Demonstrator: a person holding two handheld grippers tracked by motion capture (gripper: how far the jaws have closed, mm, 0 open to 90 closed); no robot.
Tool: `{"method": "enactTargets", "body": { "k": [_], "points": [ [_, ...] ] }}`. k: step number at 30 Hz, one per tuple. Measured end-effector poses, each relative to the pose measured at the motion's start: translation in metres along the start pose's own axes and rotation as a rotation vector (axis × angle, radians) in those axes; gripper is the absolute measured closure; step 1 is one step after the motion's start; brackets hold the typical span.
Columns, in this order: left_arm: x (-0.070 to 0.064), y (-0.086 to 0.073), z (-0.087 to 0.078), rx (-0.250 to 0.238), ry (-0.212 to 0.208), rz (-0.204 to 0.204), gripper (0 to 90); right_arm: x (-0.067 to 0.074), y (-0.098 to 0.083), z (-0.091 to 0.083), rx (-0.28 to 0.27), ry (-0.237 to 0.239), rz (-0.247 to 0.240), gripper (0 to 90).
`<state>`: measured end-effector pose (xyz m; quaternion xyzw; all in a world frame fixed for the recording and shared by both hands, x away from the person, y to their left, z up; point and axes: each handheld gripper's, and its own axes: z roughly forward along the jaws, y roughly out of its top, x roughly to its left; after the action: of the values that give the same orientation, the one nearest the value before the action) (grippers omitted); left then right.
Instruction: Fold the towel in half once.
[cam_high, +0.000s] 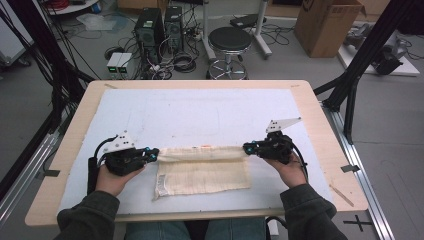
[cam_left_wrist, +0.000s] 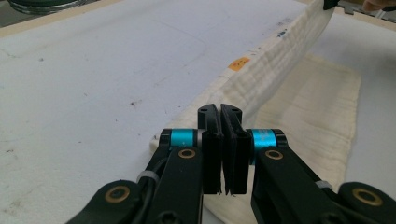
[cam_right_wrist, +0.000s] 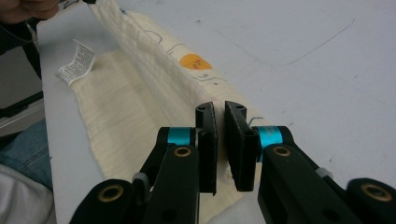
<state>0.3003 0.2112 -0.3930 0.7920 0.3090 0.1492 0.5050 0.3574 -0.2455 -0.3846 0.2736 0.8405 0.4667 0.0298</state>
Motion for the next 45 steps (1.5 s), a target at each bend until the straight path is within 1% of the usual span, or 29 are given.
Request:
{"method": "enactTargets", "body": {
  "k": [3,6,13,15,19,22,23,25,26,28,29,30,31,32,35,37,39,40,41,43,45],
  "points": [
    [-0.001,0.000,-0.002,0.001,-0.008,0.006,86.6,0.002,0.000,-0.001,-0.004,0.002,-0.004,83.3],
    [-0.006,0.000,-0.004,0.000,-0.017,0.019,86.7,0.003,-0.001,-0.003,-0.003,0.001,-0.005,83.3],
    [-0.016,-0.006,-0.009,0.001,-0.029,0.031,86.4,0.008,-0.006,-0.006,0.002,0.003,-0.019,83.2],
    [-0.017,-0.008,-0.010,0.008,-0.031,0.039,86.4,0.010,-0.008,-0.005,0.008,0.002,-0.020,83.2],
    [-0.021,-0.015,-0.010,0.024,-0.045,0.040,86.4,0.015,-0.014,-0.003,0.023,0.007,-0.028,83.1],
    [-0.024,-0.022,-0.010,0.043,-0.053,0.045,86.4,0.018,-0.019,-0.001,0.036,0.016,-0.021,83.0],
    [-0.025,-0.024,-0.009,0.052,-0.058,0.049,86.4,0.018,-0.021,0.000,0.036,0.012,-0.023,82.9],
    [-0.026,-0.029,-0.009,0.063,-0.080,0.051,85.8,0.021,-0.025,0.001,0.047,0.020,-0.018,81.9],
    [-0.027,-0.031,-0.009,0.064,-0.095,0.053,83.7,0.021,-0.026,0.001,0.051,0.020,-0.024,80.8],
    [-0.026,-0.032,-0.010,0.057,-0.123,0.033,73.2,0.023,-0.029,0.001,0.057,0.023,-0.022,77.5],
    [-0.025,-0.032,-0.012,0.047,-0.130,0.023,69.6,0.023,-0.029,0.001,0.054,0.022,-0.023,75.6],
    [-0.024,-0.031,-0.013,0.039,-0.131,0.023,67.3,0.024,-0.029,-0.001,0.051,0.025,-0.020,73.6],
    [-0.023,-0.030,-0.015,0.030,-0.131,0.016,65.6,0.024,-0.028,-0.001,0.038,0.034,-0.023,70.7],
    [-0.022,-0.028,-0.015,0.022,-0.133,0.010,64.6,0.025,-0.027,-0.003,0.040,0.040,-0.017,70.4],
    [-0.020,-0.025,-0.013,0.017,-0.131,-0.001,63.7,0.027,-0.024,-0.003,0.039,0.044,-0.030,68.4],
    [-0.021,-0.024,-0.008,0.027,-0.136,0.001,64.1,0.027,-0.025,0.000,0.049,0.055,-0.030,67.5],
    [-0.024,-0.024,-0.001,0.049,-0.143,0.008,65.4,0.028,-0.027,0.007,0.062,0.063,-0.042,67.1],
    [-0.026,-0.024,0.003,0.061,-0.153,0.021,66.9,0.029,-0.028,0.010,0.076,0.069,-0.037,66.9],
    [-0.028,-0.024,0.006,0.071,-0.158,0.025,68.4,0.029,-0.030,0.014,0.086,0.070,-0.044,66.8],
    [-0.031,-0.026,0.012,0.107,-0.177,0.043,69.3,0.031,-0.033,0.020,0.102,0.078,-0.048,66.5],
    [-0.032,-0.029,0.017,0.145,-0.186,0.057,69.8,0.031,-0.036,0.025,0.122,0.083,-0.051,66.2]
  ]
}}
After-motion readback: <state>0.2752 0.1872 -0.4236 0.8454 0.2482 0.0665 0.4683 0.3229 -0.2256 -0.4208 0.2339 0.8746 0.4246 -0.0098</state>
